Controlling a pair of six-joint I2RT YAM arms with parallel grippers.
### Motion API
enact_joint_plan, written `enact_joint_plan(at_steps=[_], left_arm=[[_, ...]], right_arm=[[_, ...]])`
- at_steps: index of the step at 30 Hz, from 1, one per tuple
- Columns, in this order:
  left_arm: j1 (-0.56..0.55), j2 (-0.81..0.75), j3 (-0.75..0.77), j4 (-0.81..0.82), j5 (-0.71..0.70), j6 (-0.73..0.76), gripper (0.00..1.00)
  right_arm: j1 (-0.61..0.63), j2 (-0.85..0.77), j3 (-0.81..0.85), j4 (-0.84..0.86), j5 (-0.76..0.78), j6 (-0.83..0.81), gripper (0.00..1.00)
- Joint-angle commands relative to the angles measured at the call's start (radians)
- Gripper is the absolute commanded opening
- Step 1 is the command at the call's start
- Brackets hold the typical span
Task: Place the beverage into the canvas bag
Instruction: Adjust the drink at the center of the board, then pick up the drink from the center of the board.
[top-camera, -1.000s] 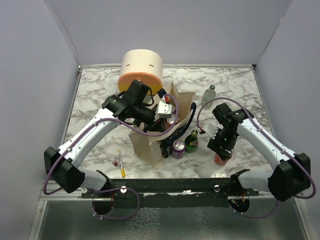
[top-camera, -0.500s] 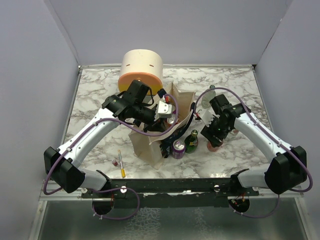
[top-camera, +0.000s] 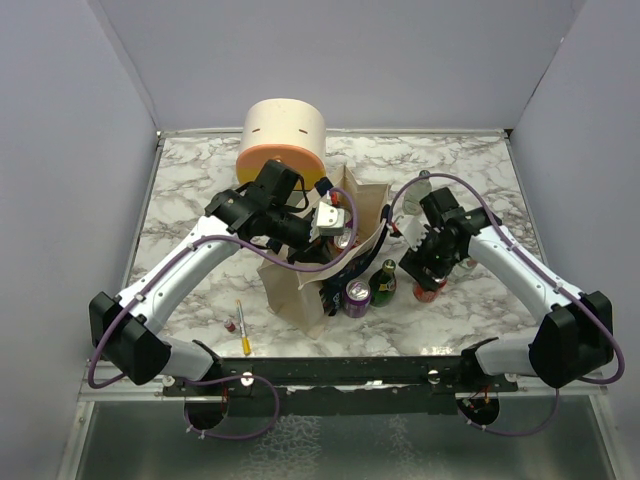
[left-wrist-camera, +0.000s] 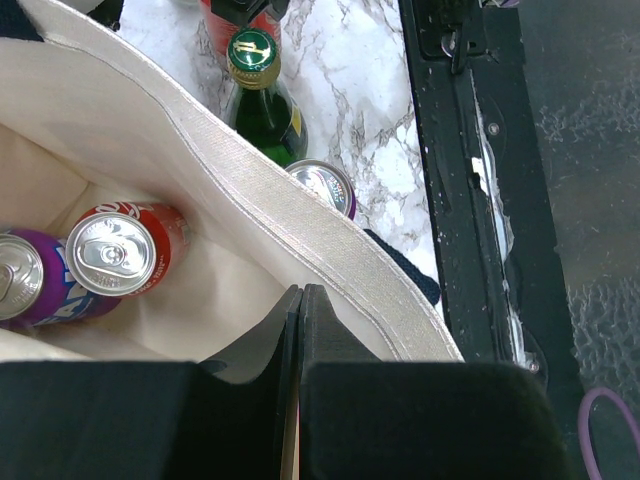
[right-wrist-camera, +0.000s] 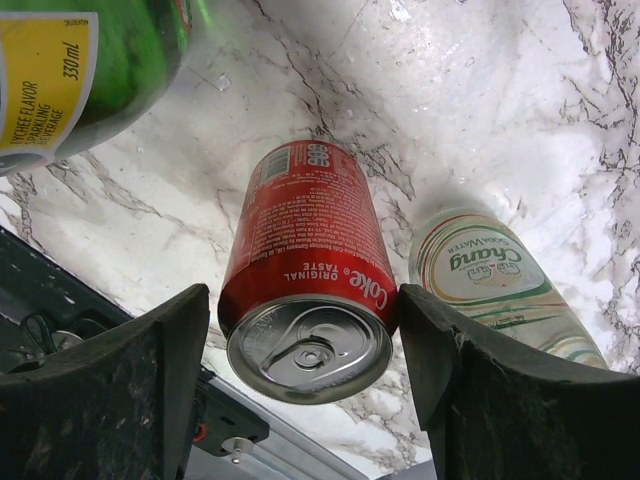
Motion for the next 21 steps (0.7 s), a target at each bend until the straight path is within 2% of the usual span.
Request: enact_joint_plan(at_steps=[1,9,14,21], left_arm=[[0.005,0.007,0.012,0.011,-0.002,0.000,0.00],[0.006,-0.001,0.004,0.011,-0.002,0.000,0.00],[0.004,-0.004,0.002,0.012,-0.004,0.000,0.00],[0.007,-0.004,0.004,0.012,-0.006,0.001,0.00]], right_arm=[[-0.005,-0.021,-0.009,0.032,0.010,-0.011,0.75],[-0.030,-0.040,-0.050,0.042,0.018,-0.024,0.77],[-0.043,-0.045,-0.057,0.045,0.017,-0.032,0.74],[-0.060,-0.048,-0.029,0.047,-0.006,-0.030,0.61]])
